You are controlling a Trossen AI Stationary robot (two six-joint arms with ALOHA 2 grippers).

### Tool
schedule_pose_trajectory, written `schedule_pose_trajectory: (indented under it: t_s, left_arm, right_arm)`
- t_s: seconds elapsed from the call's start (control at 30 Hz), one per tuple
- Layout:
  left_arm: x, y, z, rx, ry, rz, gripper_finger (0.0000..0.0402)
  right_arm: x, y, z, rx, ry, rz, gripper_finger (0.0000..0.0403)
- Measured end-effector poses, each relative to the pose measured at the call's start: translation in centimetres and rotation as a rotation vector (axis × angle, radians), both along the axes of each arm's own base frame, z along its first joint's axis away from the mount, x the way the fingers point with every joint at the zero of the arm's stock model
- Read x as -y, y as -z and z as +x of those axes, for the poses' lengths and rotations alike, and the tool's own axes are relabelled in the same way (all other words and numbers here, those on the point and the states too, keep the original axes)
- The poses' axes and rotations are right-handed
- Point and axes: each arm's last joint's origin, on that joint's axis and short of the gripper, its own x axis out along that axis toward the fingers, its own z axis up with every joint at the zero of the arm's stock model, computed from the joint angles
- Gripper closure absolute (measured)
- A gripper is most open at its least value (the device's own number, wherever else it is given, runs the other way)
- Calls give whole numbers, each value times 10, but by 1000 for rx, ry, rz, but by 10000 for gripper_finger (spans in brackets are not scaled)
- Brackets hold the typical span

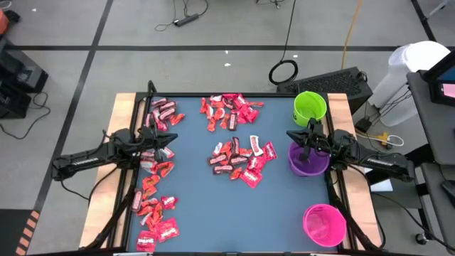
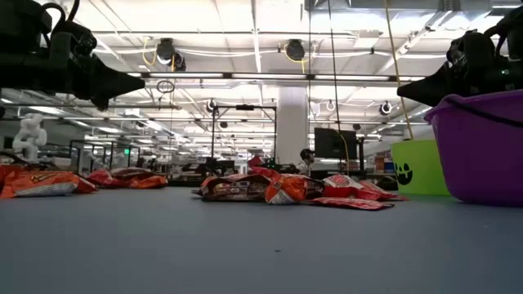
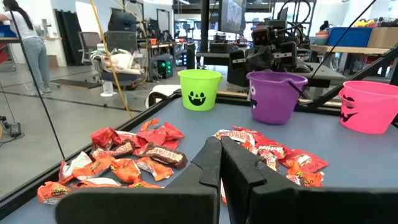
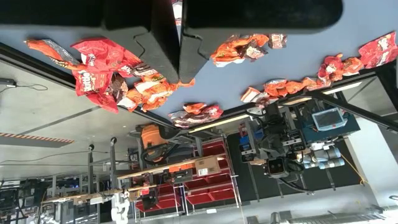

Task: Organize candy in baskets

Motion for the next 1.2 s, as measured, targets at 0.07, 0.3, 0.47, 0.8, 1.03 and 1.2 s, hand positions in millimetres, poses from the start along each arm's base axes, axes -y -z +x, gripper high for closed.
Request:
schedule_pose_trajectory:
  t_s: [0.07,0.3,0.47,0.8,1.03,1.2]
  left_arm:
    - [0,0,0,0,0,0,393]
    - [0,0,0,0,0,0,393]
    - [0,0,0,-1,0,3,393]
    - [0,-3,0,-8,-12,161,393]
    - [0,-15,-1,115,-22,192,393]
    - [-2,-20,-2,156,-76,199,393]
  right_arm:
    - [0,0,0,0,0,0,401]
    - [0,0,0,0,0,0,401]
    - [0,0,0,0,0,0,401]
    - [0,-10,-1,49,16,-174,401]
    - [-1,-19,-2,177,9,-98,401]
    - [-1,-22,-3,208,9,-103,401]
